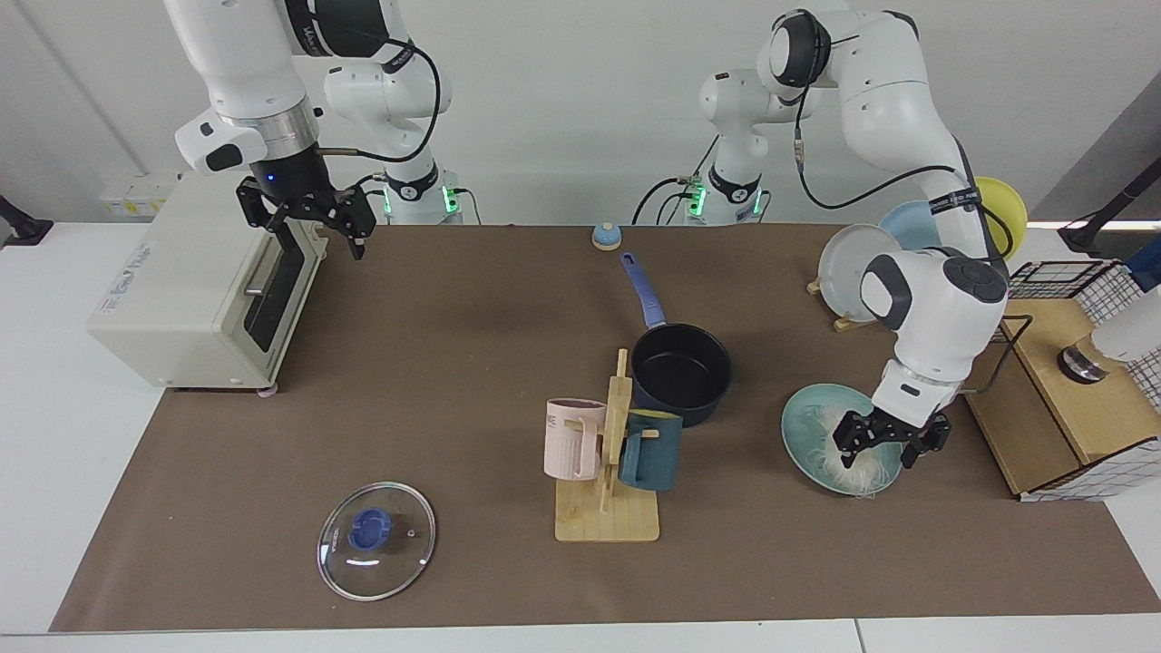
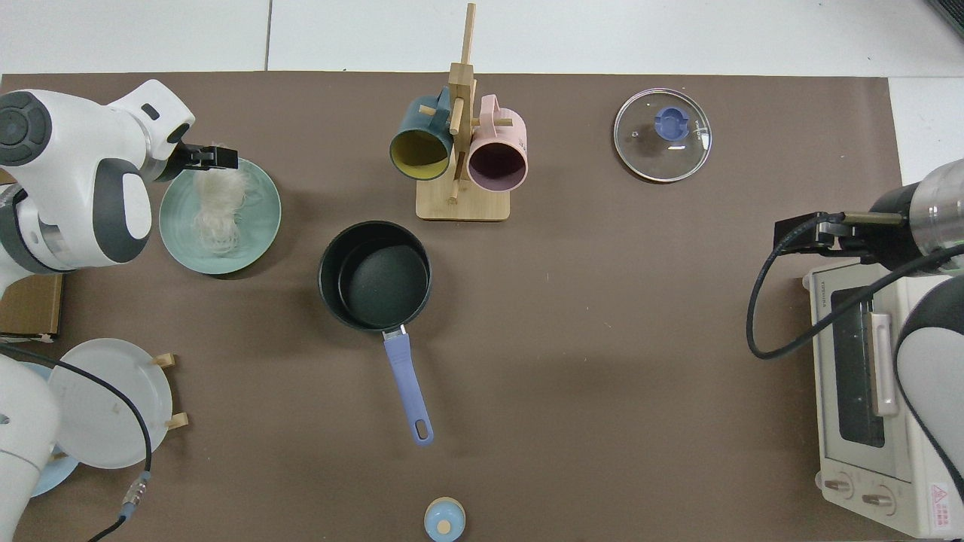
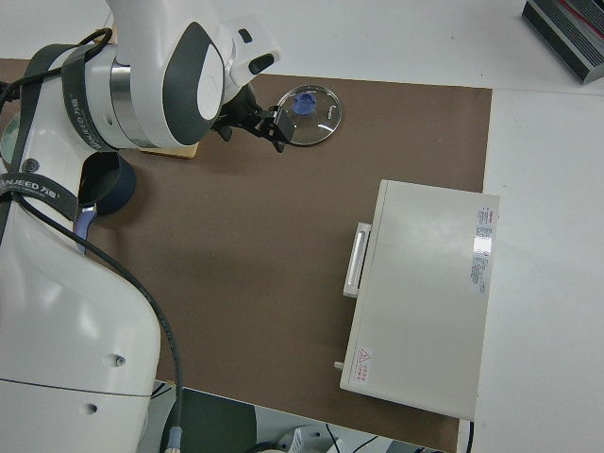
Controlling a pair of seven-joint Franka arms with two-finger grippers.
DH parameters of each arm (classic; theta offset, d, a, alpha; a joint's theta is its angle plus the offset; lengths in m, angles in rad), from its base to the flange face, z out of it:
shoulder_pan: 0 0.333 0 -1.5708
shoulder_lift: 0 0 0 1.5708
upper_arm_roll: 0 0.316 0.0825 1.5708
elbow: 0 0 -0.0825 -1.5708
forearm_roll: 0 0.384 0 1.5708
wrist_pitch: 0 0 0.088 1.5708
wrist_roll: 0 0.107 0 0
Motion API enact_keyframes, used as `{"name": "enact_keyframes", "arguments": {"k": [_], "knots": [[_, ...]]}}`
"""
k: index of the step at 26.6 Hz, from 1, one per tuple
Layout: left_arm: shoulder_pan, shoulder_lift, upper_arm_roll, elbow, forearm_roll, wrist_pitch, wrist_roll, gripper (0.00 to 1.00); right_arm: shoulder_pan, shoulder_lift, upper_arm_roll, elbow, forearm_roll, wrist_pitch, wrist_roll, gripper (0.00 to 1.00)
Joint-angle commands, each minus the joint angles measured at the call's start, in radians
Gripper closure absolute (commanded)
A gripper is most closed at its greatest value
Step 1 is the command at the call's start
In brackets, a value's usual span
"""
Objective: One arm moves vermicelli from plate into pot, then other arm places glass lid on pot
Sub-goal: 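Grasp the white vermicelli bundle with the left gripper and lift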
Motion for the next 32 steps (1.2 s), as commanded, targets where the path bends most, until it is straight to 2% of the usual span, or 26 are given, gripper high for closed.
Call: {"name": "enact_keyframes", "arguments": {"k": [1, 6, 13, 24, 30, 32], "knots": [[-0.003, -0.018, -0.002, -0.016, -0.009, -0.068, -0.023, 0.00, -0.015, -0.008, 0.010, -0.002, 0.012, -0.003, 0.006, 0.00], [0.000, -0.020, -0.010, -0.013, -0.011, -0.149, -0.027, 0.00, -0.015, -0.007, 0.010, -0.002, 0.012, -0.003, 0.006, 0.00], [-0.002, -0.013, -0.009, -0.021, -0.037, -0.151, -0.044, 0.00, -0.015, -0.007, 0.010, -0.003, 0.012, -0.003, 0.006, 0.00], [-0.008, -0.012, -0.009, -0.102, -0.037, -0.067, -0.065, 0.00, -0.015, -0.007, 0.010, -0.002, 0.012, -0.003, 0.006, 0.00], [-0.005, 0.011, -0.009, -0.148, -0.034, 0.035, -0.069, 0.00, -0.015, -0.007, 0.010, -0.002, 0.012, -0.003, 0.006, 0.00], [-0.005, 0.014, -0.009, -0.145, -0.036, 0.039, -0.072, 0.03, -0.015, -0.007, 0.010, -0.002, 0.012, -0.003, 0.006, 0.00]]}}
